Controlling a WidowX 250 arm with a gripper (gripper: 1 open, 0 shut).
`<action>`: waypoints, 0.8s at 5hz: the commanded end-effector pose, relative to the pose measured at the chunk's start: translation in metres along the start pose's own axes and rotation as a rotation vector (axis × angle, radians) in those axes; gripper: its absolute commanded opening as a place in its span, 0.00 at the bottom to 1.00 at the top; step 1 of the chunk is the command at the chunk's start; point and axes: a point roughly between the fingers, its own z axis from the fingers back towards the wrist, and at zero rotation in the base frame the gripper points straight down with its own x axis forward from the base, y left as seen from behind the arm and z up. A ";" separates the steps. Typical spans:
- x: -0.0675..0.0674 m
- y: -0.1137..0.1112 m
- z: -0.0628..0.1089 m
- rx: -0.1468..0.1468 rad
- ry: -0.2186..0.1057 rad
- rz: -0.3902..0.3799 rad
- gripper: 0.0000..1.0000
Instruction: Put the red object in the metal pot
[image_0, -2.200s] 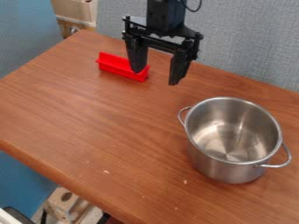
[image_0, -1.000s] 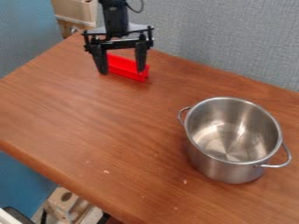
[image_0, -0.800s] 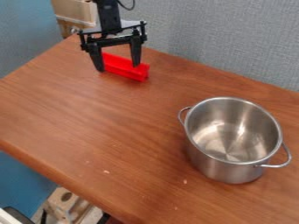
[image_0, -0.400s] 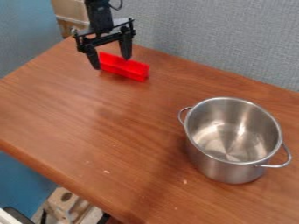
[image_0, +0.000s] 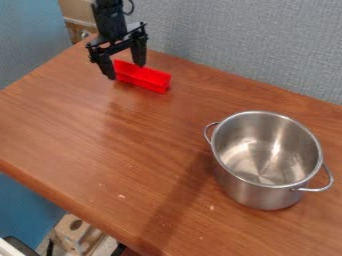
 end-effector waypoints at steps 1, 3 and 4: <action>0.016 -0.008 0.016 -0.052 -0.080 0.031 1.00; 0.024 -0.018 0.003 -0.079 -0.139 0.041 1.00; 0.028 -0.024 -0.003 -0.091 -0.167 0.042 1.00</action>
